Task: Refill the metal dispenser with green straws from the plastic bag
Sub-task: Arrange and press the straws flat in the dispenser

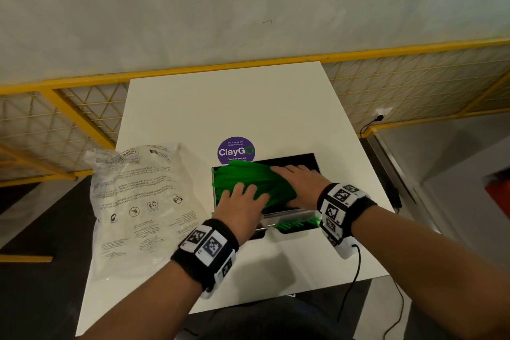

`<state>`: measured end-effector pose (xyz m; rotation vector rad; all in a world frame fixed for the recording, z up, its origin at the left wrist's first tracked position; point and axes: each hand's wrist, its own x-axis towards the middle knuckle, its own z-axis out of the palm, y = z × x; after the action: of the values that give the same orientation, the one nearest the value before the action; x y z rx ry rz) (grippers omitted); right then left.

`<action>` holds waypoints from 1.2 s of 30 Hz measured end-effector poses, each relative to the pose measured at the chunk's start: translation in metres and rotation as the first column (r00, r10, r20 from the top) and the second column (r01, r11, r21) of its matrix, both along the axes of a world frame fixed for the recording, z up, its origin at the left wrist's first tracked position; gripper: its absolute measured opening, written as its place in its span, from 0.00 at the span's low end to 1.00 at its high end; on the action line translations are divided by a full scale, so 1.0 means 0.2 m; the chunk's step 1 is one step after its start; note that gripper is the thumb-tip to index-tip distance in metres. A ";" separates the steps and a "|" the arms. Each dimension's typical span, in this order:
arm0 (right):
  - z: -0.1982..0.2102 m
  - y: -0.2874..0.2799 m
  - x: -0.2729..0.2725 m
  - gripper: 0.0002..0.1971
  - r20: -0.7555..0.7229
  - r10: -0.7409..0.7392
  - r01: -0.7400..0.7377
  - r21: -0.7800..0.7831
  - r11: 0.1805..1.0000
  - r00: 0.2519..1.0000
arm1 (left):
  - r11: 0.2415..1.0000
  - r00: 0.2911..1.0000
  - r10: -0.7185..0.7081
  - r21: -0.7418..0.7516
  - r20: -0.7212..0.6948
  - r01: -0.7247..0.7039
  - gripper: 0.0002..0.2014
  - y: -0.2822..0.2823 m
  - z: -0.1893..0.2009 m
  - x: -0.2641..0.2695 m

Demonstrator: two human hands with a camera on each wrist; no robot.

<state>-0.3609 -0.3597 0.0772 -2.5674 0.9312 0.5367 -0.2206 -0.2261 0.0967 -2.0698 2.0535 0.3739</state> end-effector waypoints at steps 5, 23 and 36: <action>-0.03 -0.01 0.04 0.35 -0.054 -0.028 0.028 0.004 1.000 0.998 | 0.993 0.989 -0.076 -0.102 -0.128 0.063 0.25 0.00 0.02 0.15; 0.12 0.11 -0.08 0.20 0.187 -0.068 0.054 0.082 0.995 0.980 | 0.903 0.957 -0.141 -0.429 -0.253 0.020 0.12 0.07 0.02 0.16; 0.01 0.13 0.05 0.42 -0.068 -0.092 0.104 0.198 0.975 0.993 | 0.999 0.990 -0.024 -0.041 0.141 0.030 0.47 -0.03 -0.08 0.08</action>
<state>-0.3512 -0.3331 0.0784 -2.3241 0.9651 0.6460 -0.2037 -0.2319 0.0813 -2.0276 2.0217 0.1757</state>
